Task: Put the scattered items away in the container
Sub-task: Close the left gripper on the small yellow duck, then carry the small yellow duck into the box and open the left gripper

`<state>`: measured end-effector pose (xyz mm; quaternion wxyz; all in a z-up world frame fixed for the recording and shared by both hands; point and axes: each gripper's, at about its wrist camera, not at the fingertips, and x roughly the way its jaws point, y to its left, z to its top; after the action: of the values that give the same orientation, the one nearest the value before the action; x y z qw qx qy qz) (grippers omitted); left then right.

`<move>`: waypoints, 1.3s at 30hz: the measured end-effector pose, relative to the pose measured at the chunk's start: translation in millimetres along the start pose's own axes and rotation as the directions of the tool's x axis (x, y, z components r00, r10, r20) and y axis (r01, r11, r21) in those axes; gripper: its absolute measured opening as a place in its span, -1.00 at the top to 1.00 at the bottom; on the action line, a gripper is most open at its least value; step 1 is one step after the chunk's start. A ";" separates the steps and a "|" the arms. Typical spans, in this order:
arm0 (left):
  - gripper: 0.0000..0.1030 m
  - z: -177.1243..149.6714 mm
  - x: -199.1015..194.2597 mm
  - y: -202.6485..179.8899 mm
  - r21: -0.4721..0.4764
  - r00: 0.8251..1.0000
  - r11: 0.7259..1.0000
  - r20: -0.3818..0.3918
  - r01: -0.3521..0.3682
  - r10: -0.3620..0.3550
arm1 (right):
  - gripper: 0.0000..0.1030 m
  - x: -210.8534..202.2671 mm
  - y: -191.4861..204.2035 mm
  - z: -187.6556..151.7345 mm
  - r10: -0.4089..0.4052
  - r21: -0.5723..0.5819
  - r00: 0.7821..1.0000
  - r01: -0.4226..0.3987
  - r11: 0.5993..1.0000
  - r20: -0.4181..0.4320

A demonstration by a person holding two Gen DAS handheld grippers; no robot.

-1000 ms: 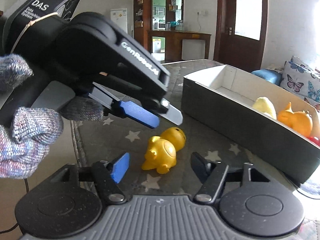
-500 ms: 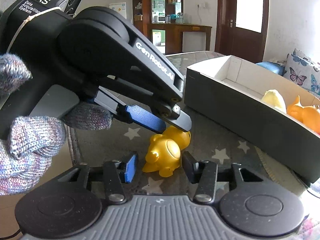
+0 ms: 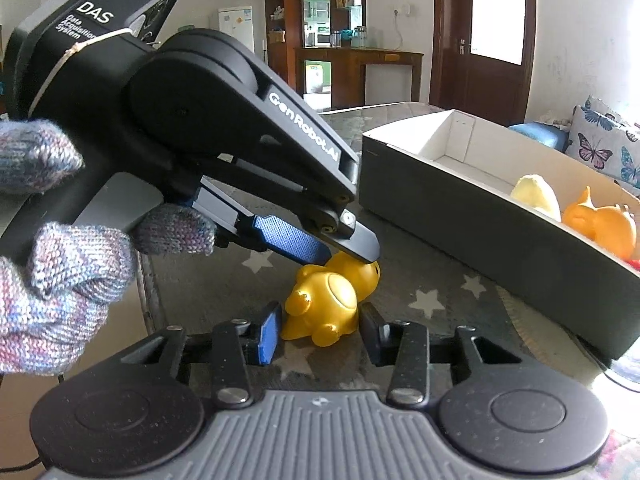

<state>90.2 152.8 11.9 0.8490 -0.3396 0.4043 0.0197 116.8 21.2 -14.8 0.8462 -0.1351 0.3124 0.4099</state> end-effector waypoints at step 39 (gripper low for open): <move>0.59 72.3 97.3 -145.7 0.213 0.991 0.967 -0.026 0.137 -0.135 | 0.24 -32.1 -152.4 41.2 -0.272 0.139 0.958 0.258 0.956 0.095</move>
<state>249.1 60.2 57.5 0.8777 -0.2730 0.3847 -0.0844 237.6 -73.9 33.2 0.9167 -0.0990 0.2681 0.2792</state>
